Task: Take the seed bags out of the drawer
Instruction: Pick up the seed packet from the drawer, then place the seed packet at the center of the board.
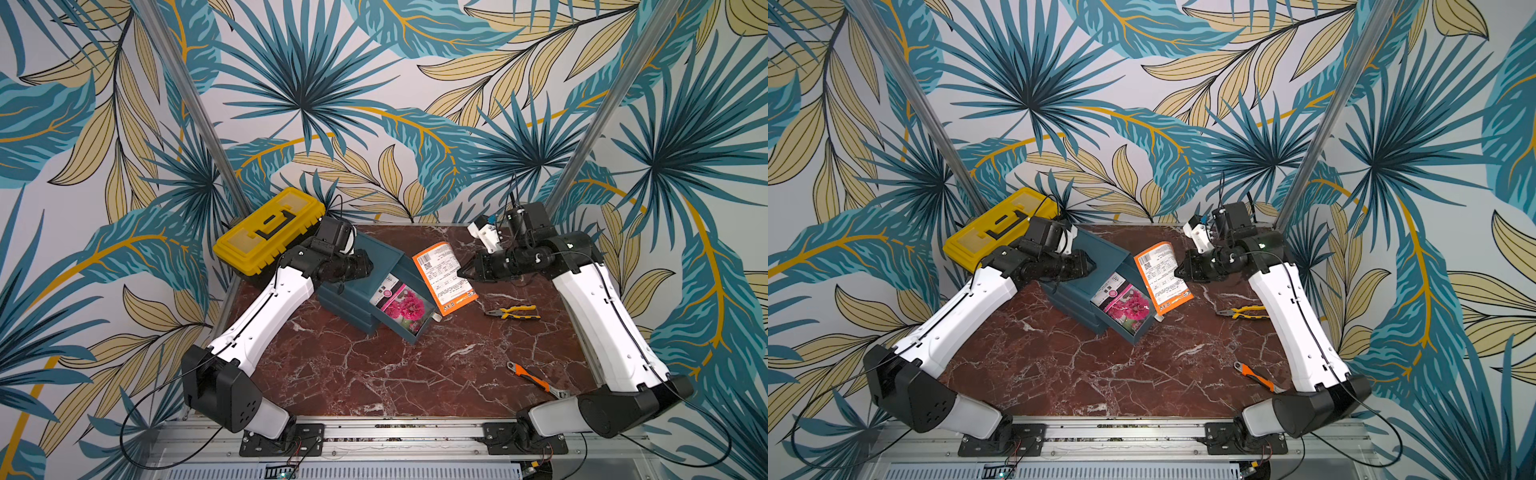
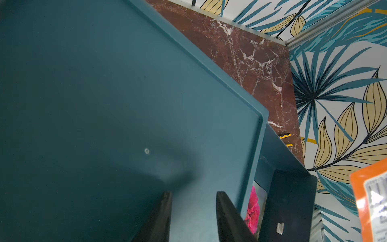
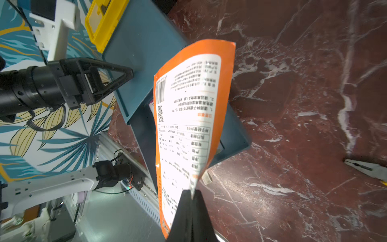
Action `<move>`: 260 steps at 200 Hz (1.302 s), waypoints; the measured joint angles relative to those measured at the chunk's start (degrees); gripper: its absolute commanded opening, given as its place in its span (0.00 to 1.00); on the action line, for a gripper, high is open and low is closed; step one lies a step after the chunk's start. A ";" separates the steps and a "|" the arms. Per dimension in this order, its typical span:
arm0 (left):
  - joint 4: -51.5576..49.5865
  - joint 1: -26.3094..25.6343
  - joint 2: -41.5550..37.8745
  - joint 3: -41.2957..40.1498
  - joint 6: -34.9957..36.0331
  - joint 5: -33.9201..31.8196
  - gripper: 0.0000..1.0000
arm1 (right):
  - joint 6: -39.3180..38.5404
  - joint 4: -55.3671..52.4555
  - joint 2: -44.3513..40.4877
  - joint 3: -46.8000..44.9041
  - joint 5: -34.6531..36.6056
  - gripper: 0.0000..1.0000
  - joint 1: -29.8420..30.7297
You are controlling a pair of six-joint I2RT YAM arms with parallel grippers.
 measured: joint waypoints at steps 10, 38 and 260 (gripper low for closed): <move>-0.02 0.00 0.00 0.04 0.00 0.00 0.40 | 0.17 2.03 -2.01 -1.66 2.93 0.00 -1.42; -0.17 0.00 0.00 0.11 0.00 0.00 0.40 | 0.39 10.47 -5.92 -6.95 13.90 0.00 -4.85; -1.36 0.02 0.00 0.63 -0.02 0.15 0.40 | -4.26 19.96 44.00 4.98 19.12 0.35 -12.63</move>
